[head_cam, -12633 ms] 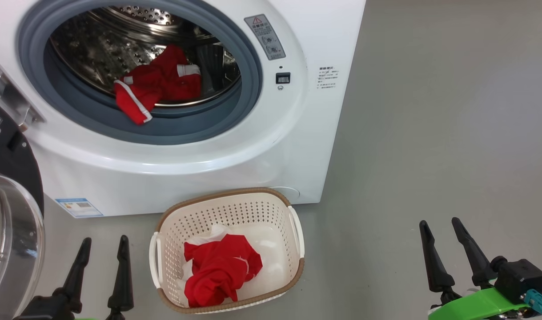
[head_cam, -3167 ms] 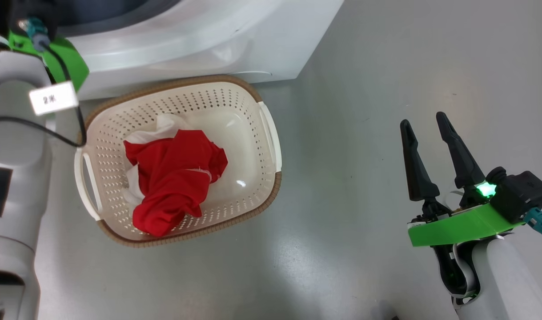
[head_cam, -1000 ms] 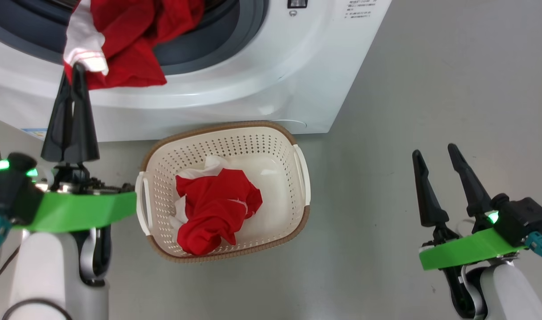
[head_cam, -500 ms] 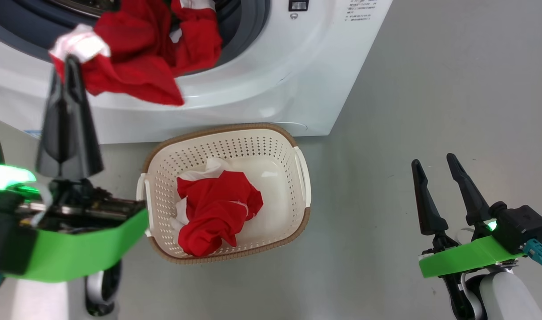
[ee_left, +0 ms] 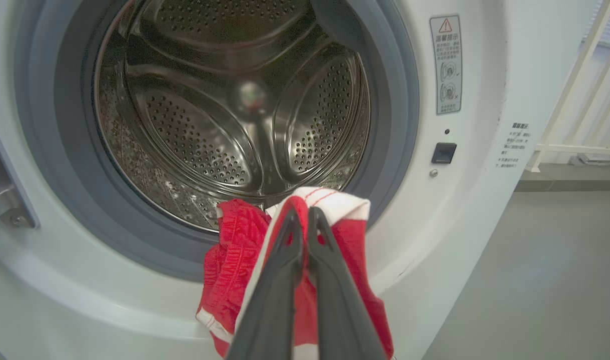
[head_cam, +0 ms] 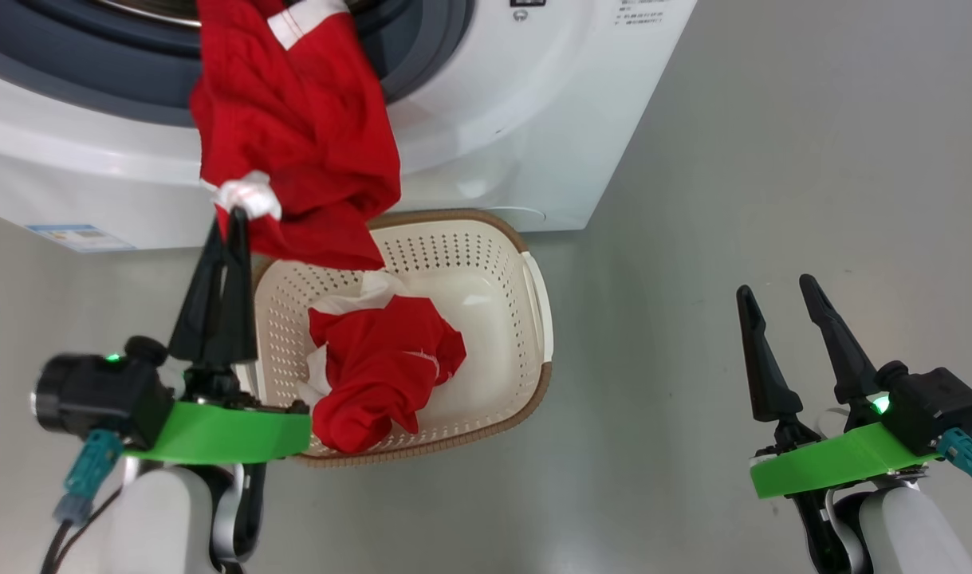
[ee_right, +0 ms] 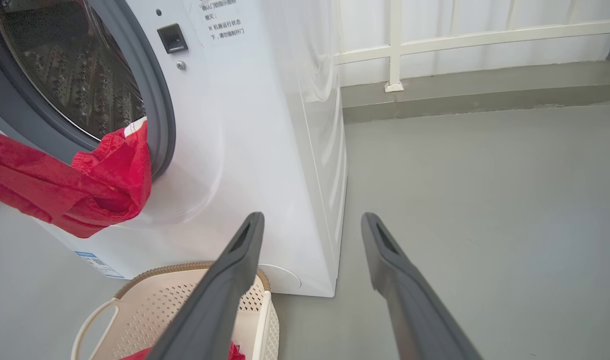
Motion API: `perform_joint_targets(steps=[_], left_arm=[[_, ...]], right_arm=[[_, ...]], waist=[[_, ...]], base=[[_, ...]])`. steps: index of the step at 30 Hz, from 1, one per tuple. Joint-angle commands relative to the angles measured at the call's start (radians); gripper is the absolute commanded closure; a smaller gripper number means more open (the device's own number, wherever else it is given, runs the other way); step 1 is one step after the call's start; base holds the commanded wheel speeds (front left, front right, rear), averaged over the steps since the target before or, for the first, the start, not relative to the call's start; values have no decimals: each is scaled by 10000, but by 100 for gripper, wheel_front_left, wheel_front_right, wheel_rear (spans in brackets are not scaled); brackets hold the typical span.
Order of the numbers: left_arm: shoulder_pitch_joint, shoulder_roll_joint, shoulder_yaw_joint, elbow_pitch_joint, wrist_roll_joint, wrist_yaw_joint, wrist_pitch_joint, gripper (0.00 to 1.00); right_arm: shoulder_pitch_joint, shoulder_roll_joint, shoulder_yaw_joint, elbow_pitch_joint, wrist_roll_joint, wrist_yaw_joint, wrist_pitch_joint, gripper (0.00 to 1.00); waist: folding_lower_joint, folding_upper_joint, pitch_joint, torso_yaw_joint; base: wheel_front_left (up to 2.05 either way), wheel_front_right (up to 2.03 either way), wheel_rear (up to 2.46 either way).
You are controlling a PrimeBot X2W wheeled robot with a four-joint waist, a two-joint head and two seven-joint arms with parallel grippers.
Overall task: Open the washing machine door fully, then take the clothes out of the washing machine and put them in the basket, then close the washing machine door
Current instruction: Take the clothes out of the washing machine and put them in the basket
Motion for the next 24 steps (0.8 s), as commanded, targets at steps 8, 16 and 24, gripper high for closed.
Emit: perform_joint_targets(steps=[8,16,24], left_arm=[[-207,235,287,1668,26,-237,-49,100],[-848,235,262,3337,443,-498,-49,100],[-1859,235,250,5039,820,-628,-49,100]], right_arm=[[-323,-15,277,-328,79,75,-65,0],[-595,-15,297,-391,202,75,-65,0],[-951,-15,352,-473,276,75,-65,0]], waist=[[0,0,596,-154],[0,0,1222,-376],[0,0,1906,-573]], base=[[0,0,0],[0,0,0],[0,0,0]])
